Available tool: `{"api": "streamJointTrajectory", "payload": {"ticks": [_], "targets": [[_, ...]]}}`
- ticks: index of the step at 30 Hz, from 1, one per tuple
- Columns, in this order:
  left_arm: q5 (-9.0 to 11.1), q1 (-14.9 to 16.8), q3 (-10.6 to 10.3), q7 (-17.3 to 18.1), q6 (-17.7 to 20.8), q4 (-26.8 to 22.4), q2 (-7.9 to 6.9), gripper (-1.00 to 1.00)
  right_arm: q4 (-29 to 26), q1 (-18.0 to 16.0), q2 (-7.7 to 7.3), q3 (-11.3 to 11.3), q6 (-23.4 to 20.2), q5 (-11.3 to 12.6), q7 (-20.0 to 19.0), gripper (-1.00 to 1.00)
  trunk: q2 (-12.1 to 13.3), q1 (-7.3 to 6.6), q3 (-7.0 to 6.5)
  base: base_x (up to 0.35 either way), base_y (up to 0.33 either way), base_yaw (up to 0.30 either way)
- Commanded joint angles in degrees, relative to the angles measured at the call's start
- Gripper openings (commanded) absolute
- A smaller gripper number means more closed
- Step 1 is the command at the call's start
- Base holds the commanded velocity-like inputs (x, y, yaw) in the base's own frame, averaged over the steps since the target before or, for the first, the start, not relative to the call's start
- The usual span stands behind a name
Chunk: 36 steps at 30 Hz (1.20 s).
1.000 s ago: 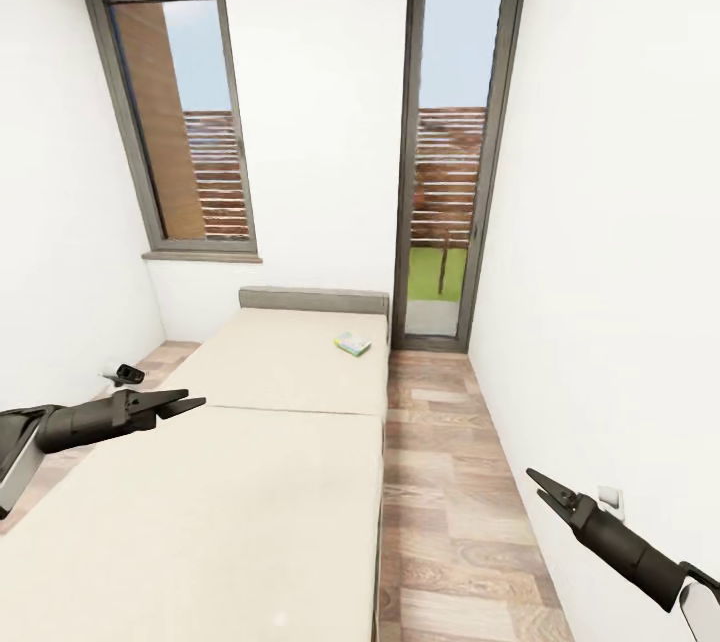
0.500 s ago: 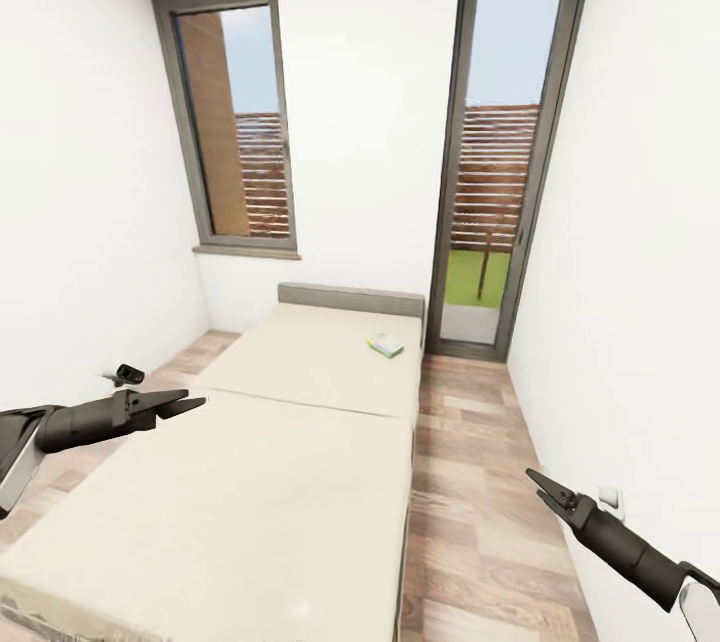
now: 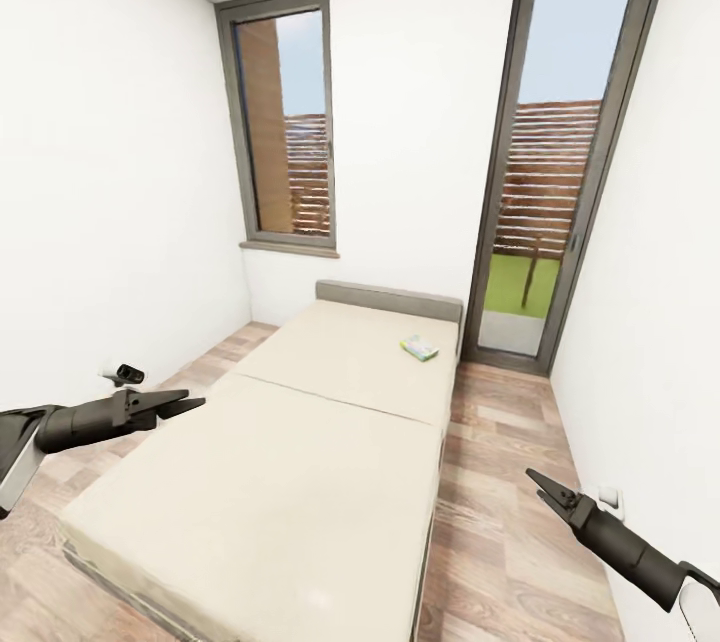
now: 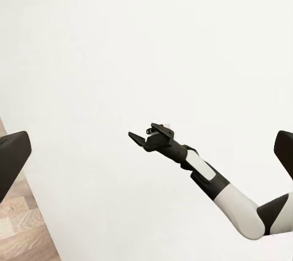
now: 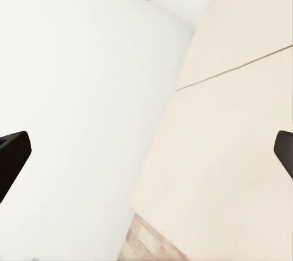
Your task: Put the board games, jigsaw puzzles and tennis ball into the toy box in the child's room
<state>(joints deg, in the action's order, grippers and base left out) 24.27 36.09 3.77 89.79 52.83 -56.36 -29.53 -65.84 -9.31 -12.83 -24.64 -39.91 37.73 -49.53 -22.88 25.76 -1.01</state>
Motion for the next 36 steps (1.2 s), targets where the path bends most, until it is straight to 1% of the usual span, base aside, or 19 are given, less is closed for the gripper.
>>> {"api": "streamJointTrajectory", "payload": {"ticks": [1, 12, 30, 33, 36], "targets": [[-0.01, 0.03, -0.05, 0.21, 0.61, 0.02, 0.01, 1.00, 0.01, -0.01, 0.00, -0.06, -0.35, 0.20, -0.05, 1.00, -0.04, 0.02, 0.02, -0.006, -0.064, 0.289], [-0.01, 0.03, -0.04, 0.21, 0.53, 0.02, 0.02, 1.00, 0.01, -0.01, 0.00, -0.06, -0.34, 0.15, 0.04, 1.00, -0.04, 0.02, 0.02, -0.071, -0.102, 0.289], [-0.01, 0.03, -0.07, 0.21, 0.53, 0.11, 0.07, 1.00, 0.04, -0.09, 0.00, 0.03, -0.39, 0.07, 0.33, 1.00, -0.04, 0.02, 0.02, -0.004, -0.007, 0.289], [-0.03, 0.03, -0.08, 0.21, 0.52, 0.11, 0.10, 1.00, 0.01, -0.09, 0.04, 0.08, -0.40, 0.07, 1.34, 1.00, -0.04, 0.02, 0.02, 0.000, 0.000, 0.289], [-0.08, 0.03, -0.02, 0.21, 0.52, 0.17, 0.30, 1.00, -0.46, -0.10, 0.09, 0.10, -0.47, 0.12, 3.70, 1.00, -0.04, 0.02, 0.02, 0.000, 0.000, 0.289]]}}
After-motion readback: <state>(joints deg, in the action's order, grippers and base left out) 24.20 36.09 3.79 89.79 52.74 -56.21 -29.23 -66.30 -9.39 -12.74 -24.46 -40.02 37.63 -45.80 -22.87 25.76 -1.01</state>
